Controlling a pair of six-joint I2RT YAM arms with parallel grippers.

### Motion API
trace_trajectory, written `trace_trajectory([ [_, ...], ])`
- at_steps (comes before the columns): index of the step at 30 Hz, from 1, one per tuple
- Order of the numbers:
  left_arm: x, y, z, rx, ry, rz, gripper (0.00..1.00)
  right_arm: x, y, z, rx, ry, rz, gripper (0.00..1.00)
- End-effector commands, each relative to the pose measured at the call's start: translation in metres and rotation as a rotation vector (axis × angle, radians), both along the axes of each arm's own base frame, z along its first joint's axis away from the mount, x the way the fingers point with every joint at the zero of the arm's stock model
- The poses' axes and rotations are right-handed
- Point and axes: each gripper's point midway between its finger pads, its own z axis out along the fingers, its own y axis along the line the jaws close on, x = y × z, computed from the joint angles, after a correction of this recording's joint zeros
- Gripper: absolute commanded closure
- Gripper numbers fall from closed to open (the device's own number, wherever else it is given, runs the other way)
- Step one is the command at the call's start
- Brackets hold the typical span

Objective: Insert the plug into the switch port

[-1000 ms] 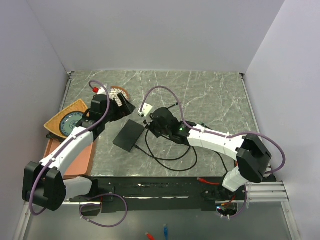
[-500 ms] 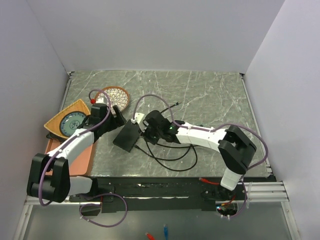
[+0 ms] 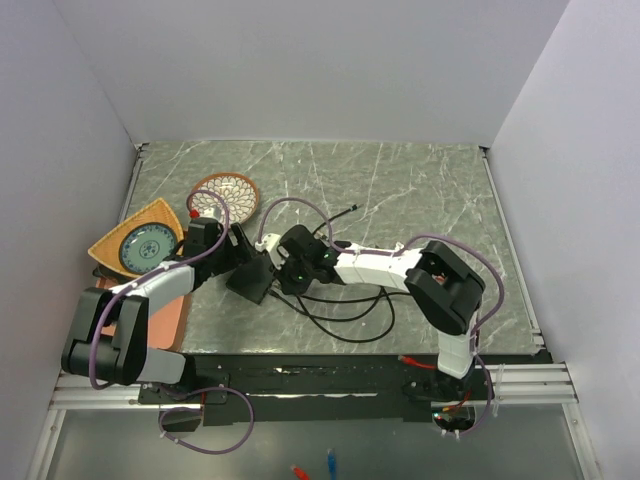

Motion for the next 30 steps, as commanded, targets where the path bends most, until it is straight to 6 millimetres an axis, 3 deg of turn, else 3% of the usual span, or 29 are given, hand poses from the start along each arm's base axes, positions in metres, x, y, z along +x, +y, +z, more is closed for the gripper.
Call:
trace_trajectory([
  [1,0.010,-0.005,0.006,-0.026,-0.059,-0.022,0.15,0.014,0.015,0.006,0.036,0.016,-0.044,1.00],
  [15,0.011,-0.008,0.003,-0.039,-0.059,-0.040,0.27,0.014,-0.002,-0.020,-0.068,0.048,-0.104,1.00],
  [30,0.011,-0.009,0.001,-0.041,-0.053,-0.048,0.29,0.011,-0.003,-0.032,-0.068,0.090,-0.145,1.00],
])
